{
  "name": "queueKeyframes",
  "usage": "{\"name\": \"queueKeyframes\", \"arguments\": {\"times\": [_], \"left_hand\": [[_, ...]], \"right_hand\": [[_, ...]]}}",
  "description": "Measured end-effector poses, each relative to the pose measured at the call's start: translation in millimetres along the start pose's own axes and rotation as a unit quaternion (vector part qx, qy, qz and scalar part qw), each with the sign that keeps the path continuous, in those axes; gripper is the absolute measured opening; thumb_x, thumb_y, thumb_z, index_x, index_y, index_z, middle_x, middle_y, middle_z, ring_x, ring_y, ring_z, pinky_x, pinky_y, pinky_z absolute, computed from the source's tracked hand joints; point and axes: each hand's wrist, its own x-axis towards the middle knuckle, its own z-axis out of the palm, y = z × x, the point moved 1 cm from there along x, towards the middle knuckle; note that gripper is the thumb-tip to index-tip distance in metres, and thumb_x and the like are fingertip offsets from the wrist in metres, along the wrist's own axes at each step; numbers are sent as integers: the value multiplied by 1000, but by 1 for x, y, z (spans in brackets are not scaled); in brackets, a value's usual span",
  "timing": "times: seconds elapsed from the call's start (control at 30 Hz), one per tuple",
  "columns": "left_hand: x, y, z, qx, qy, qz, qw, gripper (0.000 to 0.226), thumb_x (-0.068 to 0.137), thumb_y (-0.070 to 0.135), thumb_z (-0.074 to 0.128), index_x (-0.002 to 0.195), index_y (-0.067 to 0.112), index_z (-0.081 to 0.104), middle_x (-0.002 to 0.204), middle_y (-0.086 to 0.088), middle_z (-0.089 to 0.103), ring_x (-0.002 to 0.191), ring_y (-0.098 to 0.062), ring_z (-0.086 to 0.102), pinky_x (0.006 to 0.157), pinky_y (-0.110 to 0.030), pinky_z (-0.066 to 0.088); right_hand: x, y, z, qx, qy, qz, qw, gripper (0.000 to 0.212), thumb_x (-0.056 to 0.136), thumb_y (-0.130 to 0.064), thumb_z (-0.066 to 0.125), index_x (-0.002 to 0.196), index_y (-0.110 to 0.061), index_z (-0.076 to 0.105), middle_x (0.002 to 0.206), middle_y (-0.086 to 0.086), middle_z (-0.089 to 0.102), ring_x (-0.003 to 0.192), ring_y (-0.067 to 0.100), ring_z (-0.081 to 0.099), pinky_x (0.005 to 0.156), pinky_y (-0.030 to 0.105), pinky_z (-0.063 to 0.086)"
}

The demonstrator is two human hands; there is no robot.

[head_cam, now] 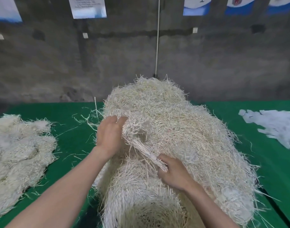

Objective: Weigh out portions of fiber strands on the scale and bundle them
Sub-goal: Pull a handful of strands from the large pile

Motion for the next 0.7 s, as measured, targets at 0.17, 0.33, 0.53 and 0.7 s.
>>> {"name": "queueKeyframes", "arguments": {"times": [0.17, 0.33, 0.53, 0.7], "left_hand": [[-8, -3, 8, -43, -8, -46, 998, 68, 50, -16, 74, 113, 5, 65, 88, -17, 63, 83, -30, 53, 73, -40, 45], [-2, -6, 5, -200, 21, -171, 965, 55, 67, -12, 65, 119, 8, 62, 120, -11, 59, 120, -32, 46, 106, -40, 32], [-2, -14, -5, -208, 13, -195, 958, 56, 67, -13, 61, 119, 6, 63, 120, -14, 63, 116, -32, 52, 100, -45, 42], [1, -17, -15, -205, -13, -224, 953, 52, 67, -12, 55, 114, 7, 66, 97, -14, 68, 82, -24, 60, 70, -33, 53]], "right_hand": [[-5, 29, 8, -78, -49, 86, 992, 62, 90, -53, 43, 145, -29, 30, 146, -10, 39, 134, 15, 34, 113, 38, 26], [2, 33, 13, -64, -49, 101, 992, 70, 85, -65, 38, 146, -34, 23, 154, -7, 23, 140, 16, 24, 114, 43, 25], [-8, 37, 15, -77, -57, 112, 989, 71, 82, -52, 52, 145, -36, 22, 150, -5, 28, 134, 16, 33, 107, 38, 35], [-13, 5, 2, -157, -43, 52, 985, 60, 84, -47, 56, 138, -34, 35, 136, -7, 43, 119, 13, 45, 102, 32, 40]]}}
